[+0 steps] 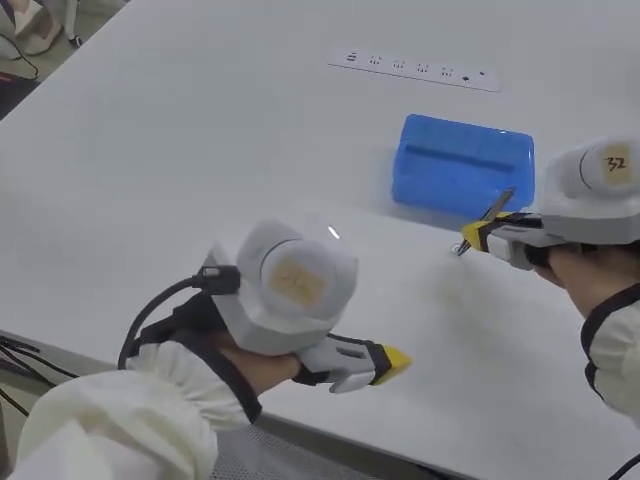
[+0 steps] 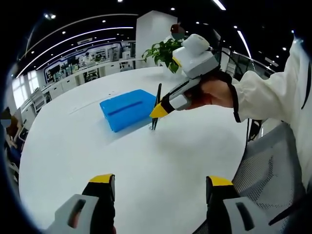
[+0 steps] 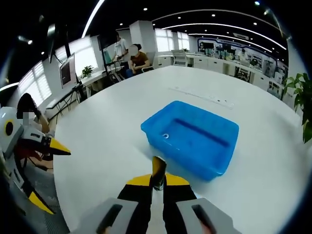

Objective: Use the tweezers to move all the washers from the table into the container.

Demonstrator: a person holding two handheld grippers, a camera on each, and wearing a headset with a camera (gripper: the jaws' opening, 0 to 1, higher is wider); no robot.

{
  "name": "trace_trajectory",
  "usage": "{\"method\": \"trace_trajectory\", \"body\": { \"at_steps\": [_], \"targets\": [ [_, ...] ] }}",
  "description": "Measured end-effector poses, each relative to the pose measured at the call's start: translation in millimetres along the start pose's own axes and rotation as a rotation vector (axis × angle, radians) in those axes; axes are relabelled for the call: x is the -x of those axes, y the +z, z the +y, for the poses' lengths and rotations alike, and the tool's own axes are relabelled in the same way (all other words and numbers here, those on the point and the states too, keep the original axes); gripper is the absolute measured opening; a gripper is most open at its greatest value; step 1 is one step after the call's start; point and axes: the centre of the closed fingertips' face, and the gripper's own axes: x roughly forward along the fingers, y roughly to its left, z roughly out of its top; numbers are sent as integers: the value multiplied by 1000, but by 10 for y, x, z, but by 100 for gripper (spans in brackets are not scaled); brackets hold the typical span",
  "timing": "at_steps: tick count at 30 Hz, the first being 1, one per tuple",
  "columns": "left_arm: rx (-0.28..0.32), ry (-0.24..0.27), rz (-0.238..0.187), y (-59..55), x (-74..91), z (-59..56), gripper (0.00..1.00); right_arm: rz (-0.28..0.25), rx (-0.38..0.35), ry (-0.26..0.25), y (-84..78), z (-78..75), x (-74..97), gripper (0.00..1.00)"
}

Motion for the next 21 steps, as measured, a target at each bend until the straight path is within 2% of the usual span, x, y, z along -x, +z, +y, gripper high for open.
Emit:
{"method": "trace_trajectory", "body": {
  "at_steps": [5,12,17,21],
  "targets": [
    [6,6,-2,-3,9,26,78,-51,-15,1,196,-19,128,3],
    [-2,6,-5,21,5,19,78,-89,-16,-13,355,-91,193,3],
    [-6,17,-6,34,16,50,77,-124,-14,-46,508,-216,215,3],
    [-13,26,-9,60,32,95,76,-152,-16,-100,633,-391,189,4]
  ]
}}
